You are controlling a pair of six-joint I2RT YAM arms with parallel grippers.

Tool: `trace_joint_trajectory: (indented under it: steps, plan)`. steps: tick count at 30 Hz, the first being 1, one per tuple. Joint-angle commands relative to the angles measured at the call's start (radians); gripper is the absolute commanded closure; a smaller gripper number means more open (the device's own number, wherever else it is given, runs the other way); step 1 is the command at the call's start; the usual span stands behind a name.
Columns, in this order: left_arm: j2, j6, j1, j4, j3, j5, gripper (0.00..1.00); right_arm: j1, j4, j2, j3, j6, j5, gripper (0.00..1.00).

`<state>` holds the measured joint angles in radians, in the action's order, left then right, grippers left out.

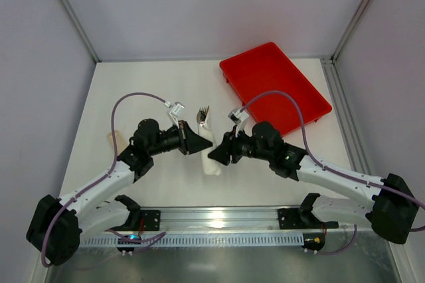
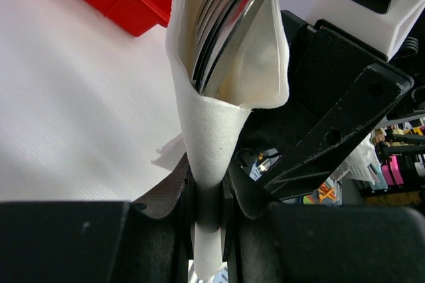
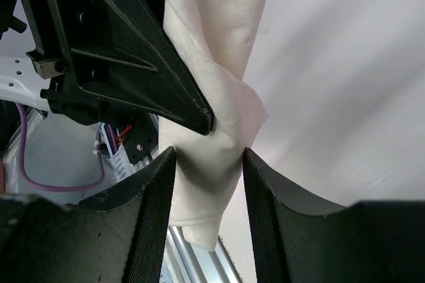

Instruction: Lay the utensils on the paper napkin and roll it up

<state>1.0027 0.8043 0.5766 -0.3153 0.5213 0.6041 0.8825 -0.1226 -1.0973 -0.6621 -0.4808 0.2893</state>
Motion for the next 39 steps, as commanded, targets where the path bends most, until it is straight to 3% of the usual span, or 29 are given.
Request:
trace_joint_trajectory:
  steps: [1, 11, 17, 18, 21, 22, 34, 39]
  plan:
    - [-0.030, 0.013, 0.003, -0.125, 0.025, 0.034, 1.00, 0.006, -0.101, 0.019, 0.027, 0.001, 0.028, 0.53]
    - [-0.027, 0.039, 0.005, -0.200, 0.008, 0.036, 1.00, 0.007, -0.252, 0.042, 0.094, -0.055, 0.080, 0.63]
    - [-0.029, 0.065, 0.003, -0.238, -0.001, 0.039, 1.00, 0.006, -0.313, 0.051, 0.119, -0.068, 0.090, 0.74]
    - [-0.030, 0.070, 0.003, -0.240, -0.001, 0.042, 1.00, 0.006, -0.327, 0.056, 0.122, -0.070, 0.096, 0.80]
    - [-0.038, 0.075, 0.003, -0.232, -0.003, 0.040, 0.93, 0.006, -0.331, 0.073, 0.128, -0.071, 0.091, 0.94]
    - [-0.038, 0.078, 0.003, -0.232, -0.007, 0.037, 0.85, 0.006, -0.331, 0.080, 0.131, -0.070, 0.091, 0.96]
    - [-0.044, 0.096, 0.003, -0.257, -0.018, 0.062, 0.52, 0.006, -0.341, 0.168, 0.119, -0.087, 0.062, 0.96]
    - [-0.024, 0.136, 0.003, -0.309, -0.024, 0.083, 0.45, 0.006, -0.368, 0.160, 0.111, -0.105, 0.068, 0.96]
